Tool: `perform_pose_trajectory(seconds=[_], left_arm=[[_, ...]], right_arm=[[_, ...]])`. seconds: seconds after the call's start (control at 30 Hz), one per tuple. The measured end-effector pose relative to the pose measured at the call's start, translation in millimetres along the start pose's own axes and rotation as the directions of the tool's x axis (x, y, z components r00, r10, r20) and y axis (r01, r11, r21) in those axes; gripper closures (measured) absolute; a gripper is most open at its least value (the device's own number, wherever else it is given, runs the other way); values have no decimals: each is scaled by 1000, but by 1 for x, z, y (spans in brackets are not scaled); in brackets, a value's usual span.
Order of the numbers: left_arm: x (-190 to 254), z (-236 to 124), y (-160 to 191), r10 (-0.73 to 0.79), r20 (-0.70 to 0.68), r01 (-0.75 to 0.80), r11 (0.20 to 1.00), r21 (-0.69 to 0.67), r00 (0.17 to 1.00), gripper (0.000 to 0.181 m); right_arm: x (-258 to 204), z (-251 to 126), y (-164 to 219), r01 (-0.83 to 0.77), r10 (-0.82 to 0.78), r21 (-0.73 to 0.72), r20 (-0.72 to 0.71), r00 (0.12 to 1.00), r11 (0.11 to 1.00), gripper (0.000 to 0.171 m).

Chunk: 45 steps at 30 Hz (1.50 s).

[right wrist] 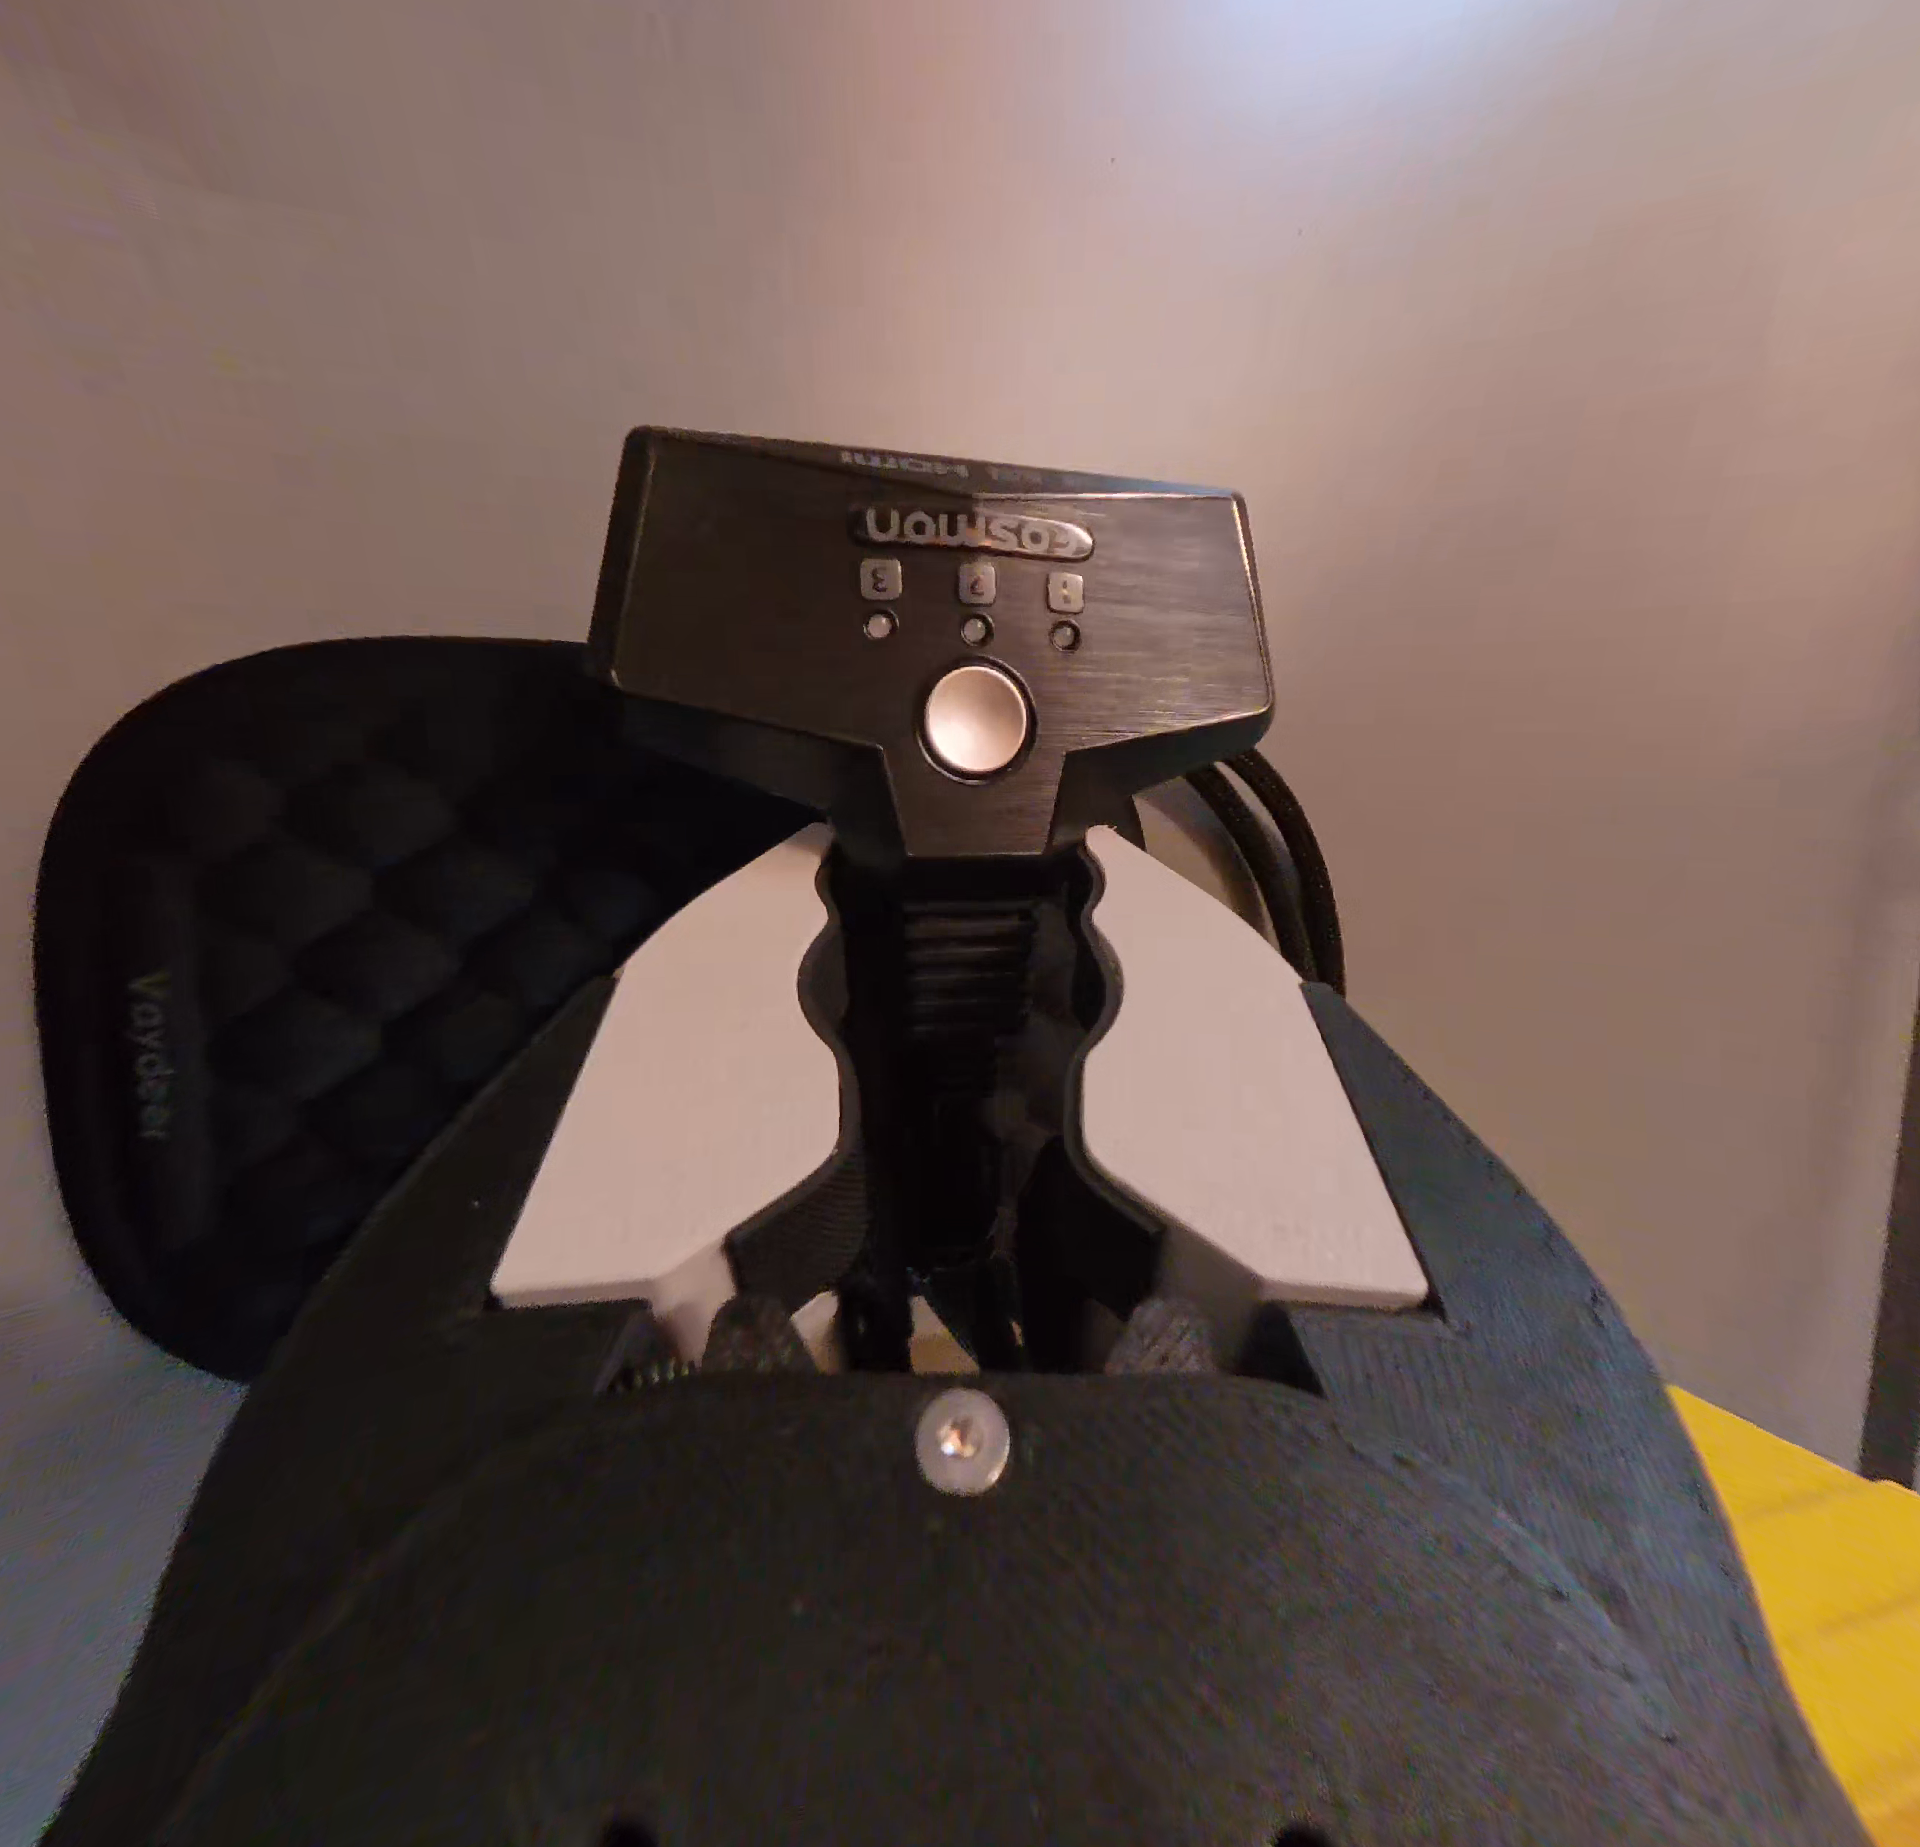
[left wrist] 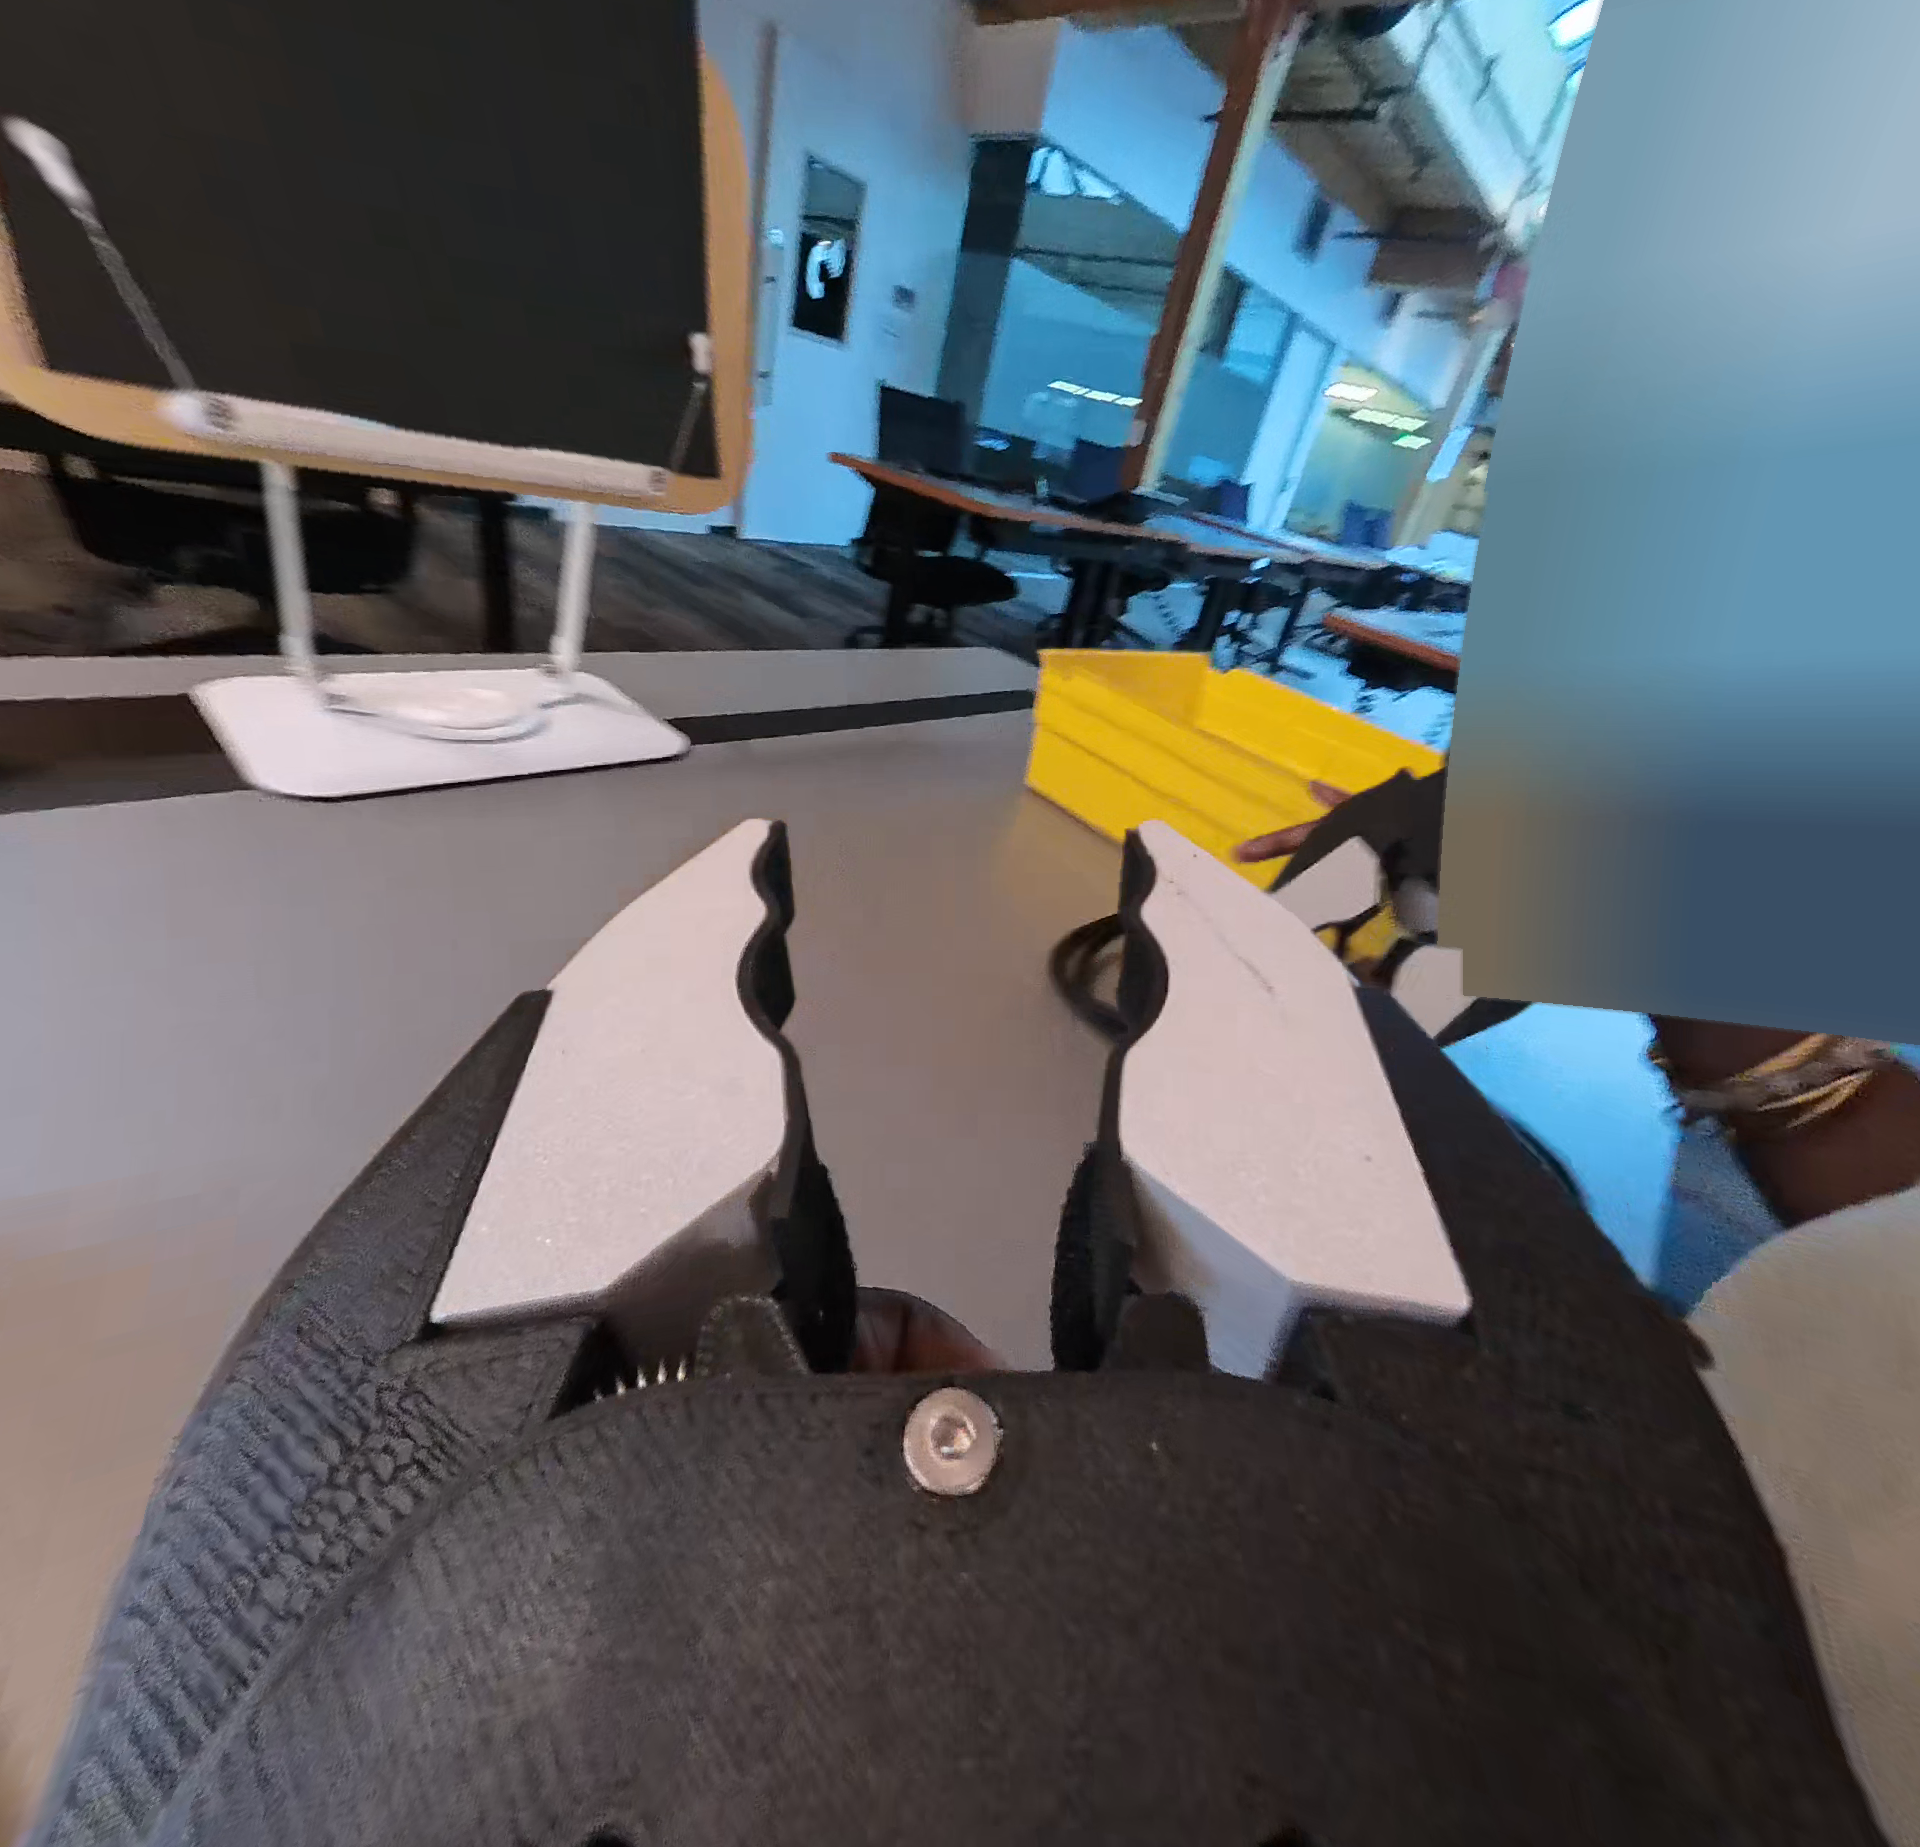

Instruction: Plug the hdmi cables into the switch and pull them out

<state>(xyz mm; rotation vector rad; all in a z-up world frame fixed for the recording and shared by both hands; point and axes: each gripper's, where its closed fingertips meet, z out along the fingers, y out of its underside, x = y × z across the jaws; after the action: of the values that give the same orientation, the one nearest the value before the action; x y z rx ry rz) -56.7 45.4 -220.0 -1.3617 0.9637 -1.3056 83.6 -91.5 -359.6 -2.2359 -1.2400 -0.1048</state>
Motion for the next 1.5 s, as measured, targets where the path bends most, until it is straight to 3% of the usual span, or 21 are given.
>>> perform_pose_trajectory(seconds=[0.07, 0.17, 0.37, 0.43, 0.57, 0.63, 0.8, 1.0, 1.07, 1.17, 1.33, 1.4, 1.5], left_arm=[[-17, -20, -9, 89, 91, -87, 996, -20, 992, 121], [-49, -60, -29, 244, 269, -230, 970, -85, 932, 121], [-137, -153, -53, 432, 581, -263, 897, -354, 690, 122], [-163, -171, -39, 572, 534, -265, 796, -544, 622, 126], [-204, -184, -12, 825, 240, -384, 470, -795, 512, 141], [-214, -181, 0, 867, 78, -462, 336, -821, 492, 146], [-215, -163, 14, 896, -147, -603, 154, -783, 419, 147], [-224, -155, 19, 902, -171, -621, 126, -773, 396, 167], [-226, -162, 2, 934, -92, -584, 137, -800, 345, 168], [-223, -178, -41, 962, 104, -565, 233, -792, 251, 170], [-200, -218, -135, 874, 487, -629, 373, -683, -10, 170], [-175, -218, -161, 804, 595, -710, 426, -560, 13, 170], [-134, -187, -170, 763, 600, -791, 512, -335, 240, 171]], right_arm=[[0, -2, 1, -16, 16, 2, 8, 1000, 1000, 129], [3, -12, -4, -70, 71, 51, -10, 997, 996, 107], [22, -60, -37, -58, 131, 322, -211, 969, 945, 99], [25, -73, -48, -15, 129, 390, -268, 955, 921, 100], [28, -84, -52, 21, 126, 416, -321, 939, 909, 102], [31, -86, -48, 18, 135, 404, -347, 928, 915, 102], [34, -90, -45, 19, 148, 401, -382, 912, 916, 104], [35, -89, -43, 29, 130, 367, -401, 907, 930, 105], [35, -91, -42, 33, 129, 359, -417, 900, 933, 105], [36, -97, -41, 40, 139, 370, -446, 884, 928, 109], [42, -108, -42, 68, 157, 398, -506, 848, 915, 112], [45, -116, -51, 102, 168, 440, -534, 829, 892, 113], [48, -128, -80, 177, 209, 569, -548, 810, 803, 117]])
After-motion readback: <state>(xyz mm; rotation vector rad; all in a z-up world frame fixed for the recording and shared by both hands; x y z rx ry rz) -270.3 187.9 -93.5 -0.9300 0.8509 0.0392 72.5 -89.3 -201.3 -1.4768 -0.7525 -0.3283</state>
